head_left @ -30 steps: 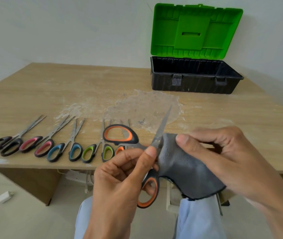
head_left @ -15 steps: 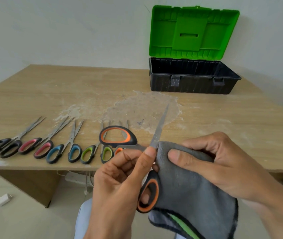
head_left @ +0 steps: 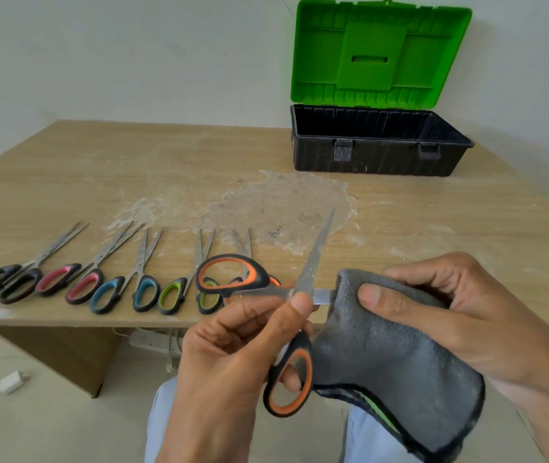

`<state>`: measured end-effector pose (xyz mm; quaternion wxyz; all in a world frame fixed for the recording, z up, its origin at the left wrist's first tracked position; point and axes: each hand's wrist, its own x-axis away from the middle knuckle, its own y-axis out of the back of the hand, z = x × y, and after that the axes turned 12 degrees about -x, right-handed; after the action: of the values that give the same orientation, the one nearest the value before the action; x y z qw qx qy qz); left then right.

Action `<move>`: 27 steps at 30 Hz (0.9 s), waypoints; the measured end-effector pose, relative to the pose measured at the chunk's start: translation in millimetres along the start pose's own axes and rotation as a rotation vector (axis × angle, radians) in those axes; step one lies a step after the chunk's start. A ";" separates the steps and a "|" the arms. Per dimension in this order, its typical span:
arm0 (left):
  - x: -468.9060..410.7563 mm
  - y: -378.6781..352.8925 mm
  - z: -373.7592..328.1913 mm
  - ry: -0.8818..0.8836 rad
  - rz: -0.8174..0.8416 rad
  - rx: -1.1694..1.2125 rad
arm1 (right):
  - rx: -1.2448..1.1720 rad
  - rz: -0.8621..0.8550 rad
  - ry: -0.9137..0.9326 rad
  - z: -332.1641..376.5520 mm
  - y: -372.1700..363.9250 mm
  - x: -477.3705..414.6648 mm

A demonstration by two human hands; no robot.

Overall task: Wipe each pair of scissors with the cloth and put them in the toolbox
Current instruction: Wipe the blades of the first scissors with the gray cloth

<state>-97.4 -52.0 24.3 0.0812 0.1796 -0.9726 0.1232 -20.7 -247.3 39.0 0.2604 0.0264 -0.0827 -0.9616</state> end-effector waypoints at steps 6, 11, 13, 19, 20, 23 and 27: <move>-1.1 0.0 -0.2 -0.011 -0.009 -0.002 | -0.003 -0.020 -0.023 0.1 1.1 -1.7; 0.8 -4.3 0.7 -0.009 0.053 -0.030 | -0.032 0.057 0.045 7.0 -10.0 -6.3; 1.3 -3.7 -1.1 -0.012 0.039 -0.023 | -0.024 0.063 0.072 7.6 -14.1 -7.3; 2.0 -0.7 -3.5 -0.046 0.005 -0.021 | 0.031 0.041 0.023 4.2 -1.9 -4.9; 1.6 -0.8 -3.6 -0.045 0.009 -0.027 | 0.038 0.042 0.018 3.3 -0.1 -4.2; -0.3 0.4 -4.0 -0.050 -0.003 -0.035 | 0.036 0.028 0.017 2.6 3.8 -2.7; -1.6 0.3 -6.2 -0.046 0.017 -0.050 | 0.007 0.037 0.078 9.6 -6.2 -6.5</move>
<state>-95.4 -49.5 29.8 0.0623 0.1719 -0.9785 0.0954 -19.1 -237.4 47.4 0.2813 0.0631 -0.0764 -0.9545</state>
